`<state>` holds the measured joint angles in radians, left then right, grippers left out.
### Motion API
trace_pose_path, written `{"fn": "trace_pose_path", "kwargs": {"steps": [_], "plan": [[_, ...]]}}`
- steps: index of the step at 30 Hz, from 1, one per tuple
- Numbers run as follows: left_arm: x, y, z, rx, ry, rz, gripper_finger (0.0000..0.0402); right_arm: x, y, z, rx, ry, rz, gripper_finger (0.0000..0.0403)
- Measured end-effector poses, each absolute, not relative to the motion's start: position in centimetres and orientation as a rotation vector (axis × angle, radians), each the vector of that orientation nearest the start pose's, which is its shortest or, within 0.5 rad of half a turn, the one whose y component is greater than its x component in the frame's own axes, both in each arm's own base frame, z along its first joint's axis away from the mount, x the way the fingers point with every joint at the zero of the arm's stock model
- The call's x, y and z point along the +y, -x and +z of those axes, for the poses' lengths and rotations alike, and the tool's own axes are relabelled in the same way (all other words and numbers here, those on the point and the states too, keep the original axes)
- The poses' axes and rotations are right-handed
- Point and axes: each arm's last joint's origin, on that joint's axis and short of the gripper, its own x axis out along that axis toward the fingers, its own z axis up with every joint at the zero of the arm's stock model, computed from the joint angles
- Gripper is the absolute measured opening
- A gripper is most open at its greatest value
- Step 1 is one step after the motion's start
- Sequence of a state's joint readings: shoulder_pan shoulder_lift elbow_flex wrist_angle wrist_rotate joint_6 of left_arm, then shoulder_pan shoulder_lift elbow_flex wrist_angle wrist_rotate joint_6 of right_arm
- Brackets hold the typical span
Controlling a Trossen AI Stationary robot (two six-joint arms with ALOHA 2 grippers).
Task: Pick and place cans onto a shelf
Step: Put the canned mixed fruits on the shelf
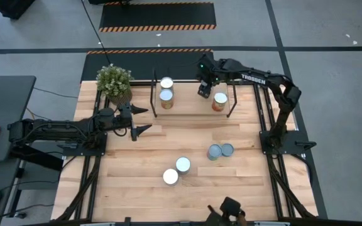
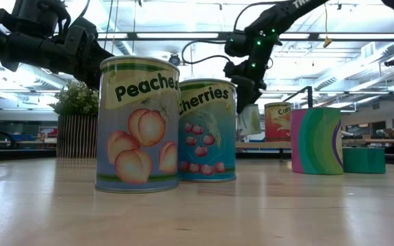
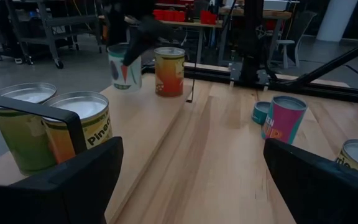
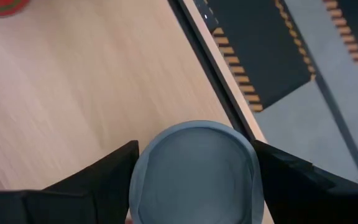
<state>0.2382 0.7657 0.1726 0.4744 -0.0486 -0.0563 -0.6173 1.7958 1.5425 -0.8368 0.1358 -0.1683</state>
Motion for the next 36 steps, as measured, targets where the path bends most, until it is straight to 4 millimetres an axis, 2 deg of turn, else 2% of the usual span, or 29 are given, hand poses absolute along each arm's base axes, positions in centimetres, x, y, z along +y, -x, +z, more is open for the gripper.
{"fn": "trace_pose_path", "kwargs": {"steps": [9,16,22,31,36], "plan": [[4.0,-15.7,18.8,0.11,0.068,0.29,0.0396,-22.9,-29.2,27.0,1.168,-0.193,-0.607,0.0304],[4.0,-15.7,18.8,0.11,0.068,0.29,0.0396,-22.9,-28.5,26.7,1.24,-0.195,-0.64,0.0349],[4.0,-15.7,18.8,0.11,0.069,0.29,0.0396,-22.9,-28.5,26.8,1.248,-0.176,-0.649,0.0365],[4.0,-15.7,18.8,0.11,0.069,0.29,0.0396,-22.9,-29.4,29.1,1.178,-0.131,-0.695,0.0363],[4.0,-15.8,18.9,0.096,0.067,0.29,0.0396,-23.0,-29.9,28.5,1.19,-0.116,-0.712,0.0363]]}}
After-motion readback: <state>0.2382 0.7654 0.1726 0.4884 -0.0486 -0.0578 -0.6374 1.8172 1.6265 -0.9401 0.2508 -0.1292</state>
